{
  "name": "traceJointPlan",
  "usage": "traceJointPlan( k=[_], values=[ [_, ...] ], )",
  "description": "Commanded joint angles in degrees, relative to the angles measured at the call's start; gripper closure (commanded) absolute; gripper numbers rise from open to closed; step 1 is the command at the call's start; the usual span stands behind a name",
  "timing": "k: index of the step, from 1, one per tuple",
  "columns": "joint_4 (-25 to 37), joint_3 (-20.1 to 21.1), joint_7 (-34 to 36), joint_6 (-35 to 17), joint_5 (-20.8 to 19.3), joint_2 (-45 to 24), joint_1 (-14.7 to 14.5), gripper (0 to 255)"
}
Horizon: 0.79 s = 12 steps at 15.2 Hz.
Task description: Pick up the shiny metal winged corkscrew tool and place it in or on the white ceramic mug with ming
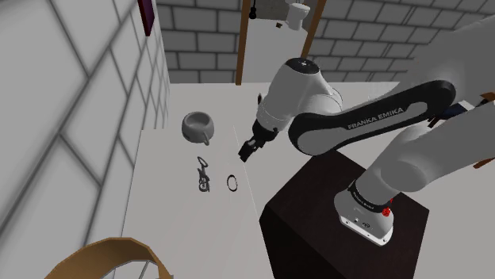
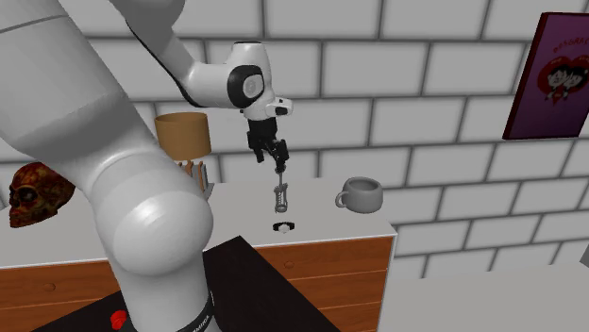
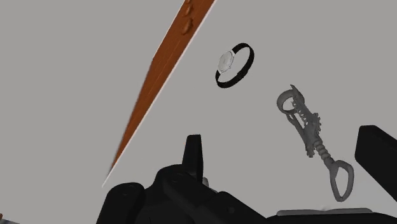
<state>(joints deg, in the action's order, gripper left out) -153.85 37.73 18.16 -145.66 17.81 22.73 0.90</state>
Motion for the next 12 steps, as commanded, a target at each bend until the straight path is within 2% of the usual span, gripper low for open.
traceJointPlan(
  k=[1,3,4,5,6,7,8,9,10,12],
  values=[
    [0.73,4.75,4.71,-6.16,-3.57,-5.34,3.06,0],
    [2.35,10.66,11.78,-11.08,-11.05,-11.03,8.61,0],
    [3.37,14.31,16.94,-13.20,-17.05,-14.17,12.54,0],
    [4.66,18.40,24.06,-14.84,-25.73,-17.81,17.37,0],
    [6.52,21.95,34.18,-15.37,-38.52,-22.57,22.20,0],
    [9.14,21.89,45.45,-14.19,-52.97,-28.28,23.29,0],
    [11.80,18.89,53.50,-12.61,-63.13,-32.94,20.58,0],
    [14.04,12.86,58.01,-12.09,-68.37,-35.68,14.41,0],
    [16.33,9.14,62.11,-11.36,-73.14,-38.45,10.41,0],
    [20.92,4.22,68.73,-9.76,-80.86,-43.68,4.70,0]
  ],
)
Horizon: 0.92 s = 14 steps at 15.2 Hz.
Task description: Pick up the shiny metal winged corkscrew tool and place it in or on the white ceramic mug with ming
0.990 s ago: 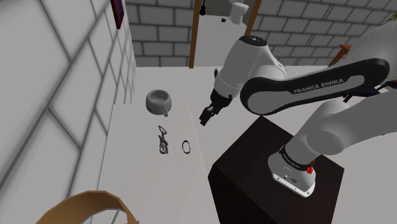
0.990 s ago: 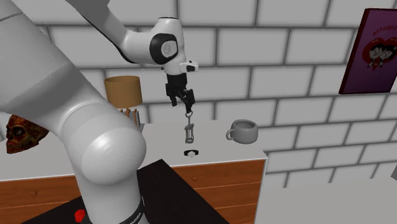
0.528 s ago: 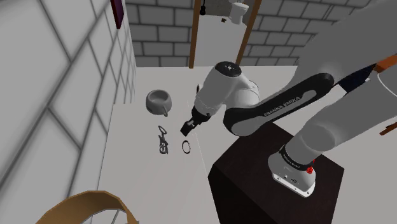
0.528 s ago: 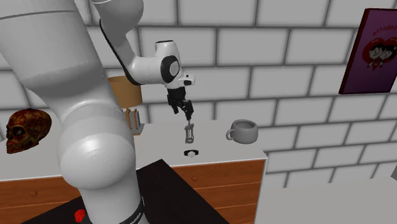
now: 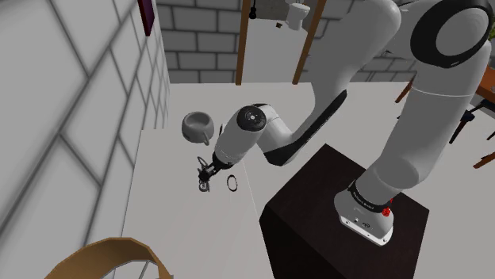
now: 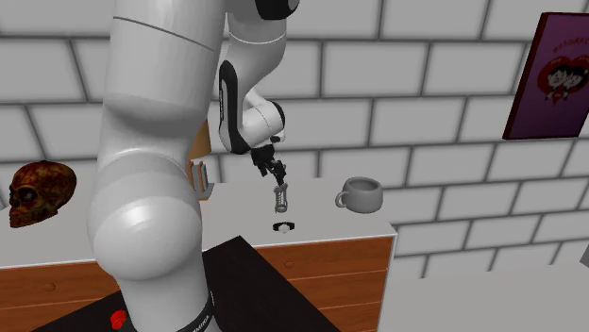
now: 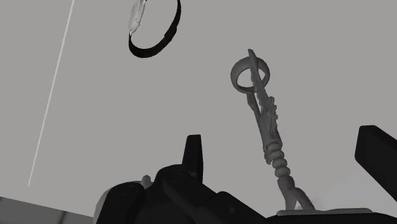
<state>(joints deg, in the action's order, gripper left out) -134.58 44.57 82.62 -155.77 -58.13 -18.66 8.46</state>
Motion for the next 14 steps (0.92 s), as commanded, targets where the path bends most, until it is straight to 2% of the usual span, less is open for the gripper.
traceJointPlan(
  k=[1,8,14],
  values=[
    [3.54,-4.19,6.49,0.99,-7.50,-4.31,-4.83,0],
    [7.56,-8.68,11.18,0.90,-14.76,-10.65,-8.26,0],
    [7.91,-9.02,11.51,0.88,-15.28,-11.16,-8.51,0]
  ],
)
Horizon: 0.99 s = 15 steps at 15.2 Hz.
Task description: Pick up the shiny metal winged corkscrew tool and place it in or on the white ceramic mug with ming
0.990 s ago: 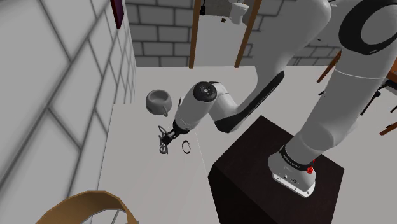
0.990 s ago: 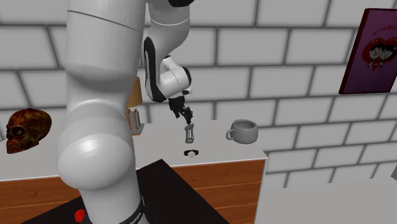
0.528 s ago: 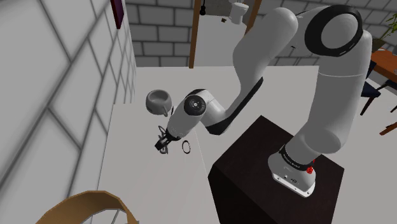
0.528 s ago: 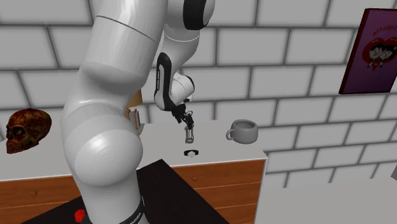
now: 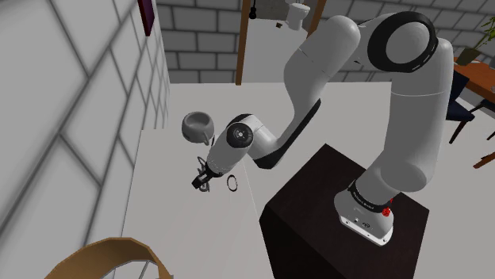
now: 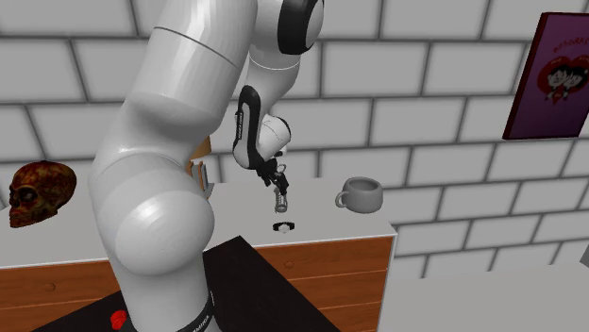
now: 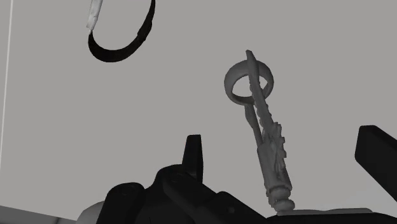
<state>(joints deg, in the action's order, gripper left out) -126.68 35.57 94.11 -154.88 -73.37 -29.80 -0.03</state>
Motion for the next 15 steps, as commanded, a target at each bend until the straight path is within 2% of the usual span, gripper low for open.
traceJointPlan(
  k=[1,2,3,12,15],
  values=[
    [0.01,-0.02,0.03,-0.01,-0.03,-0.02,-0.01,0],
    [0.00,-0.01,0.01,0.00,-0.02,-0.01,-0.01,0],
    [0.00,-0.01,0.01,0.00,-0.02,-0.01,-0.01,255],
    [0.01,-0.02,0.03,0.00,-0.04,-0.02,-0.01,255],
    [-0.96,1.81,-2.70,0.35,3.32,2.17,1.48,255]
  ],
)
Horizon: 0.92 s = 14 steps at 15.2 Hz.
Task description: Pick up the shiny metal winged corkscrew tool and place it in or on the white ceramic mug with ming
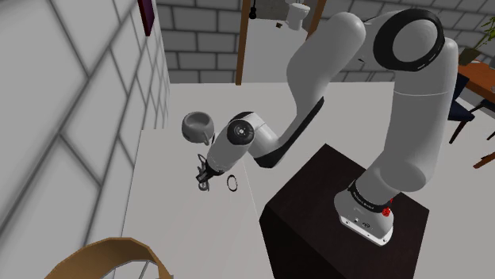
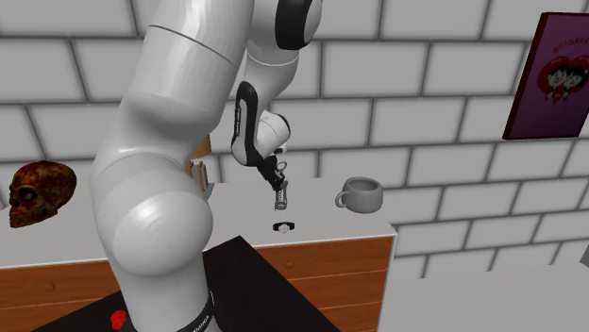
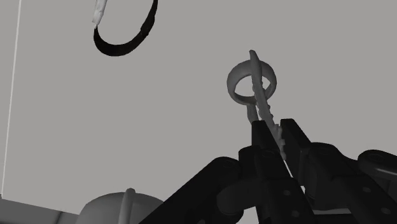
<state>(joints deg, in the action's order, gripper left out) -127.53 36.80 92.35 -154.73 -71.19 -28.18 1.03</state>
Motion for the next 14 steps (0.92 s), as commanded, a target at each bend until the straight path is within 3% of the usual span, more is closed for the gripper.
traceJointPlan(
  k=[1,14],
  values=[
    [-0.42,1.21,-1.87,0.33,2.28,1.28,0.93,255],
    [-3.28,10.71,-14.88,2.46,18.65,10.81,8.75,255]
  ],
)
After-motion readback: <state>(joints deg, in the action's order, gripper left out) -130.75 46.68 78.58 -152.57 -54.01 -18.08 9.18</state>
